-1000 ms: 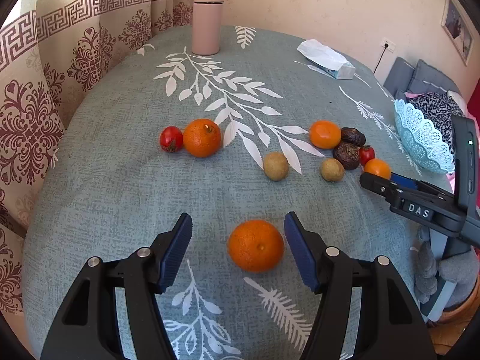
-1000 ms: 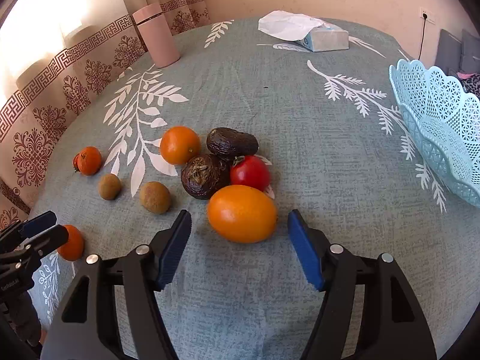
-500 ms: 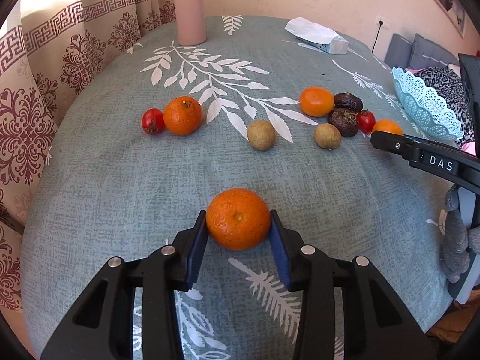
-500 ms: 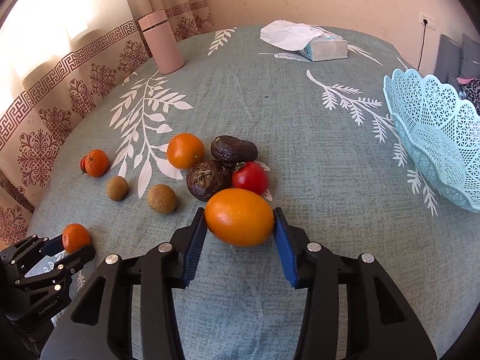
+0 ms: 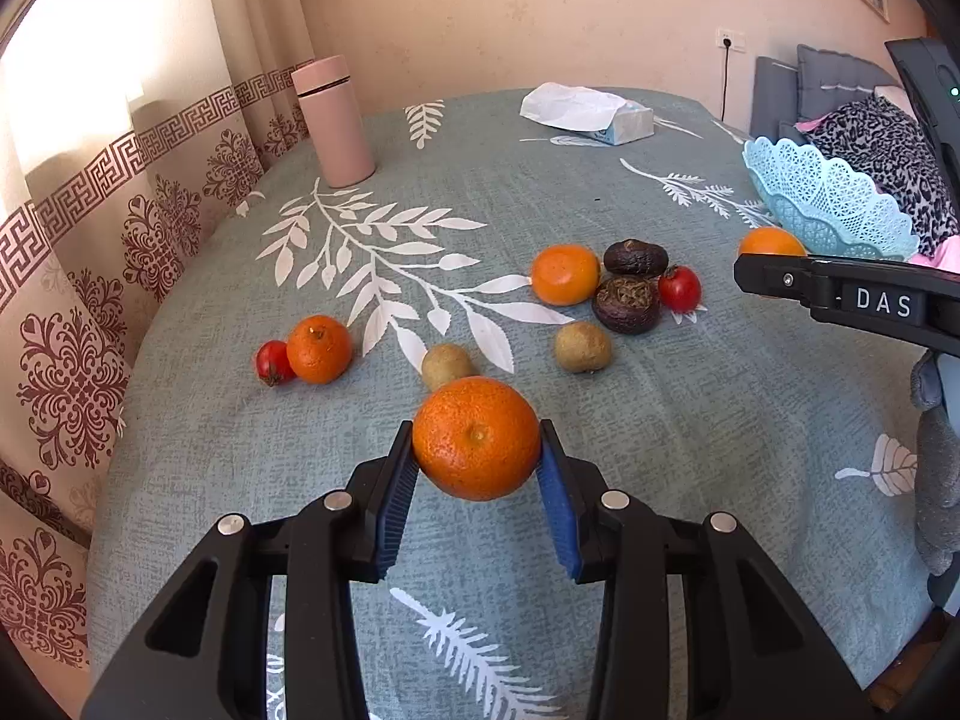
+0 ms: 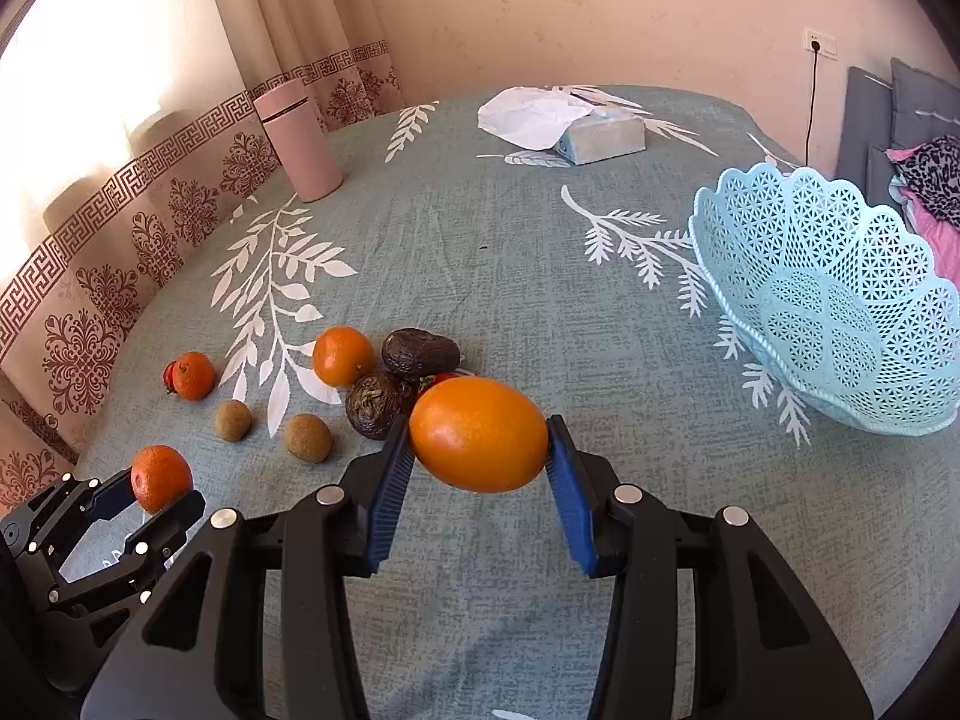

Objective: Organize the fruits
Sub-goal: 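Carry the large orange into the blue basket and open the right tool while the left tool lifts the tangerine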

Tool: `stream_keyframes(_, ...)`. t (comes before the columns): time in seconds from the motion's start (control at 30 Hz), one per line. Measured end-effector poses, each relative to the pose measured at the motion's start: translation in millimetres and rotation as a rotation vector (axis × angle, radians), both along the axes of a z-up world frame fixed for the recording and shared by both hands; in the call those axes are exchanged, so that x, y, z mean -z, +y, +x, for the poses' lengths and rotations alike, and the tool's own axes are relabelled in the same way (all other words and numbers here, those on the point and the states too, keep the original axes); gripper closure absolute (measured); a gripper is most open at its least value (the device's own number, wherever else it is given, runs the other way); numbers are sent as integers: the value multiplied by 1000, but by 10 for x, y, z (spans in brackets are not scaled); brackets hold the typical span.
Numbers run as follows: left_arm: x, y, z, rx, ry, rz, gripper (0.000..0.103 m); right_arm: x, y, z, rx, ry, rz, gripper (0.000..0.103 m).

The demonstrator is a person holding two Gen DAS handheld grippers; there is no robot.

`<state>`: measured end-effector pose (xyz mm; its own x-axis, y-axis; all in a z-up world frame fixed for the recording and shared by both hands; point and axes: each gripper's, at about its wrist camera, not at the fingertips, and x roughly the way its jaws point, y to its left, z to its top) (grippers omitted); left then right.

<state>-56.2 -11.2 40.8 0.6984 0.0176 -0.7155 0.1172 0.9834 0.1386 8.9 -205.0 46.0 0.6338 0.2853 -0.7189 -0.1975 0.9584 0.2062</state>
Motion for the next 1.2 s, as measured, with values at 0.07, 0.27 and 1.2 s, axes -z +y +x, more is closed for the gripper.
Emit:
stream_keyframes(0.07,-34,-72,20,10,-8,2,63,-29,-57,0,14,-7,4,57)
stream_keyframes(0.27,-99,-288,105,42,-28,10,63,-119,-260,22,64,-27,12,57)
stream_keyframes(1.2,-190,-1577,481,270,-72,73,63,-202,-1771,211,493,-100,-25,57)
